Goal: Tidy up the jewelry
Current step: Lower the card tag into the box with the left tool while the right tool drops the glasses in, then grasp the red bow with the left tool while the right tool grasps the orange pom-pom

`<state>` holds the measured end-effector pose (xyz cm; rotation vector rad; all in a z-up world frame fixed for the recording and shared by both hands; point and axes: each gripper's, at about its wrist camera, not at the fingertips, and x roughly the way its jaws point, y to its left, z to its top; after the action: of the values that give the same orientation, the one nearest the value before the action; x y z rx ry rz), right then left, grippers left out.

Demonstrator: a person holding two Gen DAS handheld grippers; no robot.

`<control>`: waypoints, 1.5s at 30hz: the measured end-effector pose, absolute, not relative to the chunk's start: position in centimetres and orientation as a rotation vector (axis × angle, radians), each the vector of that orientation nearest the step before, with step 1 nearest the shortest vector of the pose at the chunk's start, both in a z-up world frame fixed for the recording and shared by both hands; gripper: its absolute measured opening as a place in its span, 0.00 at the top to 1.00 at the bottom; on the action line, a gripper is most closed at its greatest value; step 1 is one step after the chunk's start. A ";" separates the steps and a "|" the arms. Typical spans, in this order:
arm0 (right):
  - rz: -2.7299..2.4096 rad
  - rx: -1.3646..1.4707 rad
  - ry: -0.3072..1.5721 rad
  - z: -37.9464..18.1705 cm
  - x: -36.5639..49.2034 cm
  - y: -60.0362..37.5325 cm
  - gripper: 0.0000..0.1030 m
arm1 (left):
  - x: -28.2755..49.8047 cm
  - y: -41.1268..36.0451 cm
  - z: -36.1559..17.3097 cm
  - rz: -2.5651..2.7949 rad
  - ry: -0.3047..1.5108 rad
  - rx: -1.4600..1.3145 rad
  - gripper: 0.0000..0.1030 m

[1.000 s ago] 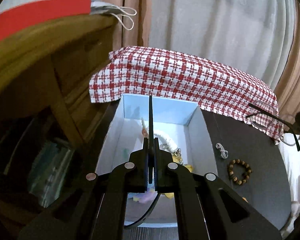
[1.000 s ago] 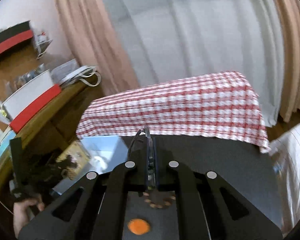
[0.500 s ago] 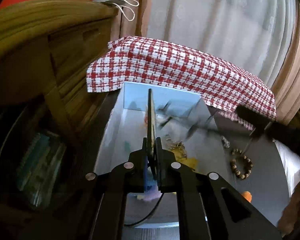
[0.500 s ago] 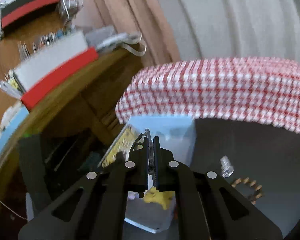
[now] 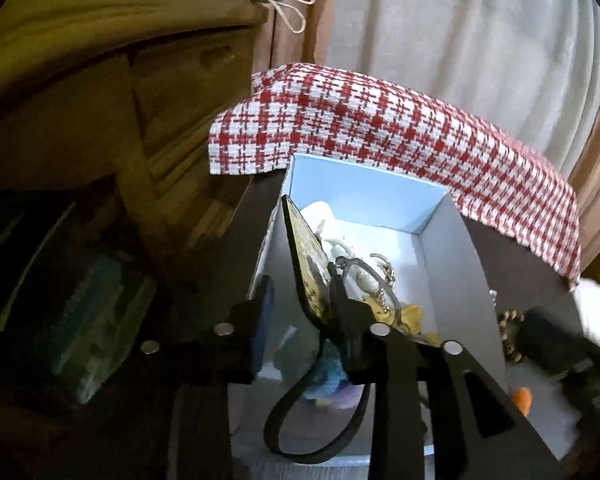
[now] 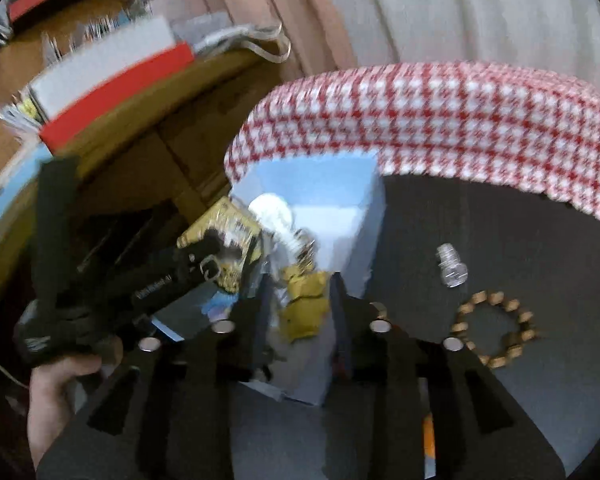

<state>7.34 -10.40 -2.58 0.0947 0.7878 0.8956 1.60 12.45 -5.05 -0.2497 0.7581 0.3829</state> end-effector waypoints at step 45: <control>0.984 -0.028 0.863 -9.7 7.6 -19.3 0.48 | 7.4 -7.4 -6.6 -0.724 1.229 0.902 0.04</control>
<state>7.60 -19.27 -9.73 -0.0278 0.8630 0.9840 7.39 -7.43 -6.57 0.9016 1.2292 -0.7239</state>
